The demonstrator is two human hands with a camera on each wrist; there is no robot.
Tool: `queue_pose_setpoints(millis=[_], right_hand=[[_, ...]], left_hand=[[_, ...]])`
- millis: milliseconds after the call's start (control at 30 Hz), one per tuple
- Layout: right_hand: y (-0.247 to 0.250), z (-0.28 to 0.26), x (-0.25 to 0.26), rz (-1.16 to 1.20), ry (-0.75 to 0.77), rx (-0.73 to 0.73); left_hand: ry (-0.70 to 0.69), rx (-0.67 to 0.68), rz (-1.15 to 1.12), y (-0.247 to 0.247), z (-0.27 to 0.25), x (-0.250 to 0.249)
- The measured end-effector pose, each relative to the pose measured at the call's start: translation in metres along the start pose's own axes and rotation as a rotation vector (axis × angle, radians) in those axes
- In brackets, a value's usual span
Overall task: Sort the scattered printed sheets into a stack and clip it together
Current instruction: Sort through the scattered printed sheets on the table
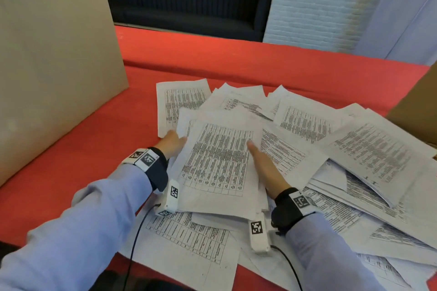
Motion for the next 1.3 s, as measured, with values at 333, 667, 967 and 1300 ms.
queue_pose_setpoints(millis=[333,667,967,1300], right_hand=[[0.009,0.008,-0.007,0.225,-0.097,0.014],[0.030,0.015,-0.019,0.623,-0.172,-0.049],[0.038,0.016,-0.018,0.731,-0.261,-0.026],[0.027,0.017,-0.023,0.472,-0.110,0.023]], left_hand=[[-0.148,0.216,0.309,0.003,-0.021,-0.008],[-0.165,0.316,0.483,0.014,-0.054,0.034],[-0.459,-0.541,0.364,0.169,-0.099,-0.020],[-0.489,-0.458,-0.178,0.123,-0.054,-0.049]])
Point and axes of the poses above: each hand's wrist, its own z-axis towards the middle knuckle, its own y-axis out of the back of the hand, x = y × z, the point moved 3 cm from there along z, towards the middle knuckle, and after that the axes turned 15 degrees about z, right-handed, at the moved point
